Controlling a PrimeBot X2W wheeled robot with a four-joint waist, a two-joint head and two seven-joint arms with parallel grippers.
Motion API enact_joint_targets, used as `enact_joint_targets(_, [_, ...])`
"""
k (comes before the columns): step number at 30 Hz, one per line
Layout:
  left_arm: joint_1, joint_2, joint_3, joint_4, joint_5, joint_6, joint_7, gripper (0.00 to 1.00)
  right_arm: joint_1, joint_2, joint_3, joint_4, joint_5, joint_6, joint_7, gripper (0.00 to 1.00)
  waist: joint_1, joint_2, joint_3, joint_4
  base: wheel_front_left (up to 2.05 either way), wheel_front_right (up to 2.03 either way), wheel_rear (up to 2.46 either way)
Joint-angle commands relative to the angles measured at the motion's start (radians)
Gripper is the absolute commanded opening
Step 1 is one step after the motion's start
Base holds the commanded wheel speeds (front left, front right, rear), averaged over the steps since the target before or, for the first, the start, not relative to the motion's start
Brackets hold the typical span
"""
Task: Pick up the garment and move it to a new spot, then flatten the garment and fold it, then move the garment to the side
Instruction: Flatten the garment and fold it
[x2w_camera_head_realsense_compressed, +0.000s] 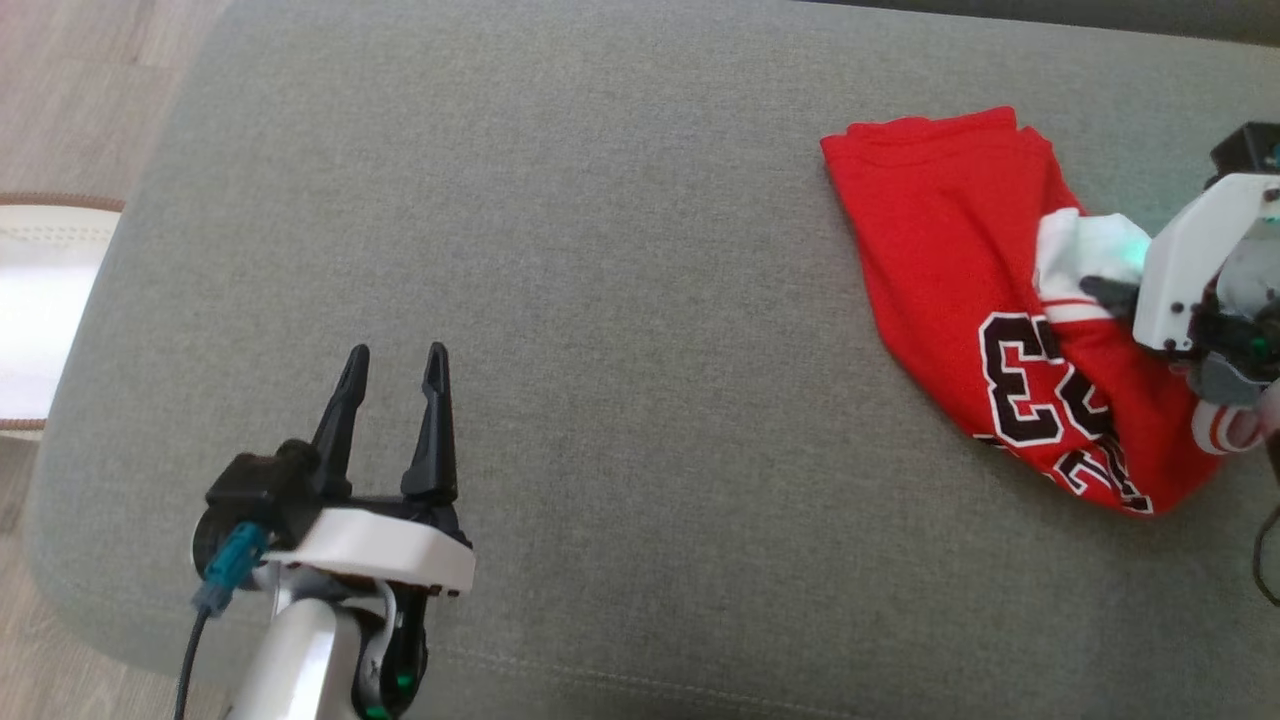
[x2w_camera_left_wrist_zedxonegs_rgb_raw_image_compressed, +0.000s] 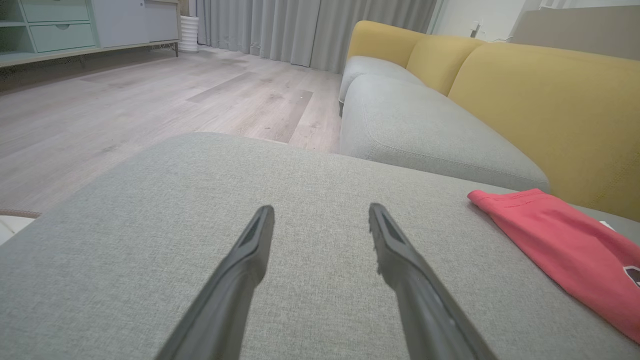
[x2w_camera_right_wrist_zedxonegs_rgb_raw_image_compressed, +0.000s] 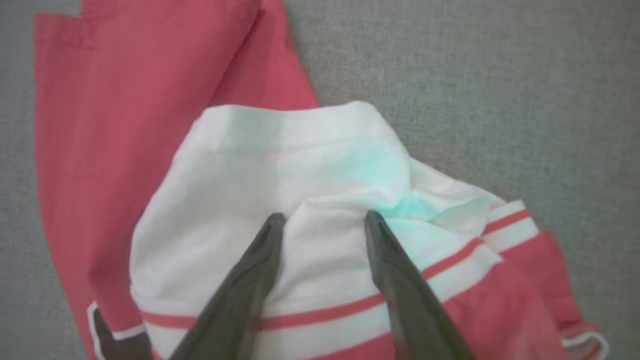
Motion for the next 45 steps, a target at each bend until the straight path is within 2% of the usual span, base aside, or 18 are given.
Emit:
enact_joint_targets(1, [-0.026,0.003,0.033,-0.032,-0.002,0.004,-0.009,1.0,-0.032,-0.017,0.016,-0.03,0.012,0.007,-0.023,0.0,0.0,0.0,-0.002,-0.004,0.0,0.0,0.0])
enact_joint_targets(3, [-0.024,0.003,0.038,-0.033,0.001,0.005,-0.009,1.0,-0.034,-0.02,0.038,-0.042,0.012,0.007,-0.082,0.0,0.0,0.0,-0.011,-0.015,0.0,0.0,0.0])
enact_joint_targets(10, [0.007,0.003,0.056,-0.016,0.009,-0.007,-0.009,1.0,-0.026,-0.032,0.098,-0.121,-0.025,0.007,-0.388,0.0,0.0,0.0,-0.087,-0.094,0.0,0.0,0.0])
enact_joint_targets(13, [0.027,0.003,0.069,-0.009,0.011,-0.012,-0.009,1.0,0.016,-0.025,0.121,-0.174,0.0,0.007,-0.448,0.0,0.0,0.0,-0.13,-0.14,0.0,0.0,0.0])
enact_joint_targets(17, [0.05,0.003,0.079,-0.005,0.013,-0.02,-0.009,1.0,0.123,-0.053,0.129,-0.291,0.023,0.007,-0.501,0.0,0.0,0.0,-0.17,-0.182,0.0,0.0,0.0])
enact_joint_targets(20, [0.068,0.003,0.09,-0.007,0.016,-0.021,-0.009,1.0,0.244,-0.078,0.108,-0.4,0.024,0.007,-0.507,0.0,0.0,0.0,-0.187,-0.208,0.0,0.0,0.0])
enact_joint_targets(24, [0.085,0.003,0.107,-0.013,0.02,-0.025,-0.009,1.0,0.429,-0.1,0.049,-0.548,0.011,0.007,-0.462,0.0,0.0,0.0,-0.193,-0.235,0.0,0.0,0.0])
enact_joint_targets(28, [0.087,0.003,0.111,-0.017,0.023,-0.029,-0.009,1.0,0.616,-0.09,-0.01,-0.677,-0.006,0.007,-0.363,0.0,0.0,0.0,-0.188,-0.247,0.0,0.0,0.0])
enact_joint_targets(32, [0.083,0.003,0.112,-0.013,0.026,-0.034,-0.009,1.0,0.753,-0.05,-0.07,-0.755,-0.056,0.007,-0.273,0.0,0.0,0.0,-0.185,-0.259,0.0,0.0,0.0])
enact_joint_targets(33, [0.082,0.003,0.112,-0.011,0.027,-0.035,-0.009,1.0,0.775,-0.039,-0.085,-0.764,-0.077,0.007,-0.257,0.41,0.0,0.0,-0.185,-0.263,0.0,0.0,0.0])
enact_joint_targets(34, [0.082,0.003,0.112,-0.011,0.027,-0.035,-0.009,1.0,0.775,-0.039,-0.085,-0.764,-0.077,0.007,-0.257,0.41,0.0,0.0,-0.185,-0.263,0.0,0.0,0.0])
enact_joint_targets(35, [0.08,0.003,0.112,-0.009,0.029,-0.036,-0.009,1.0,0.791,-0.027,-0.1,-0.77,-0.095,0.007,-0.245,1.0,0.0,0.0,-0.185,-0.267,0.0,0.0,0.0])
enact_joint_targets(38, [0.074,0.003,0.116,0.001,0.042,-0.044,-0.009,1.0,0.818,0.014,-0.142,-0.791,-0.135,0.007,-0.222,1.0,0.0,0.0,-0.191,-0.279,0.0,0.0,0.0])
enact_joint_targets(41, [0.055,0.011,0.124,0.024,0.047,-0.069,-0.009,1.0,0.846,0.057,-0.216,-0.856,-0.12,0.007,-0.202,1.0,0.0,0.0,-0.201,-0.293,0.0,0.0,0.0])
enact_joint_targets(45, [-0.024,0.054,0.106,0.066,0.033,-0.107,0.04,1.0,0.85,0.089,-0.295,-0.956,-0.109,0.007,-0.23,1.0,0.0,0.0,-0.208,-0.314,0.0,0.0,0.0])
